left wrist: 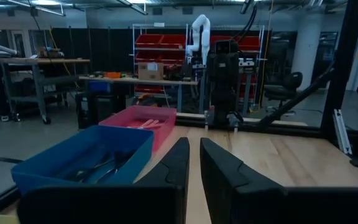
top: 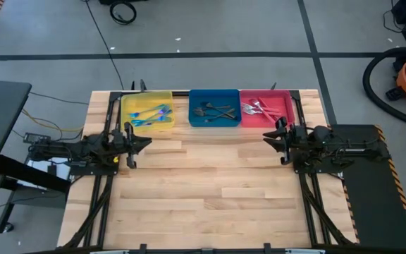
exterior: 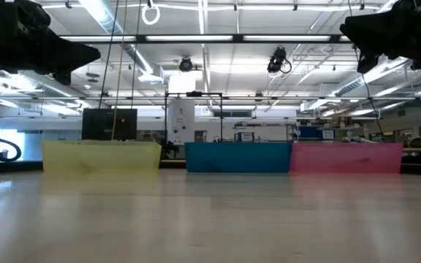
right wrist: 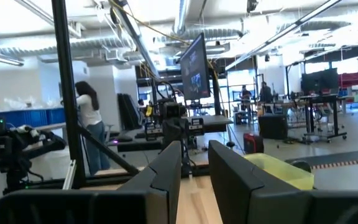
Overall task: Sort silverware by color (type)
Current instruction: Return to Home Position
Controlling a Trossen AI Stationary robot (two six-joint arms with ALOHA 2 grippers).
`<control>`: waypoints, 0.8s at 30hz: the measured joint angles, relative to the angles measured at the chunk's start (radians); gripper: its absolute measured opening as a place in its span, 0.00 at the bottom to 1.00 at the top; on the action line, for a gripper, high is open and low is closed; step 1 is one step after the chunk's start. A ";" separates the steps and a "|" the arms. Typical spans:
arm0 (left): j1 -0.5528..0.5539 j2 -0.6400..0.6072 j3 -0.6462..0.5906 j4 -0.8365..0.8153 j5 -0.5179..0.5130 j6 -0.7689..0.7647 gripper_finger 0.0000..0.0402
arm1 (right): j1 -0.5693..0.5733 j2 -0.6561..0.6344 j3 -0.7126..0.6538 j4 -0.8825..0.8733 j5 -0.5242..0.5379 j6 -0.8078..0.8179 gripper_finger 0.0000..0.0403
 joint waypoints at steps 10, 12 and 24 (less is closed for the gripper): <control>0.000 0.000 0.000 -0.003 0.000 0.000 0.10 | 0.000 -0.080 0.000 0.009 0.000 0.000 0.22; 0.000 0.000 0.000 -0.003 0.000 0.000 0.10 | 0.000 -0.079 0.000 0.017 0.000 0.000 0.22; 0.000 0.003 0.000 -0.004 0.000 0.000 0.10 | -0.006 -0.077 0.000 0.016 0.000 0.000 0.22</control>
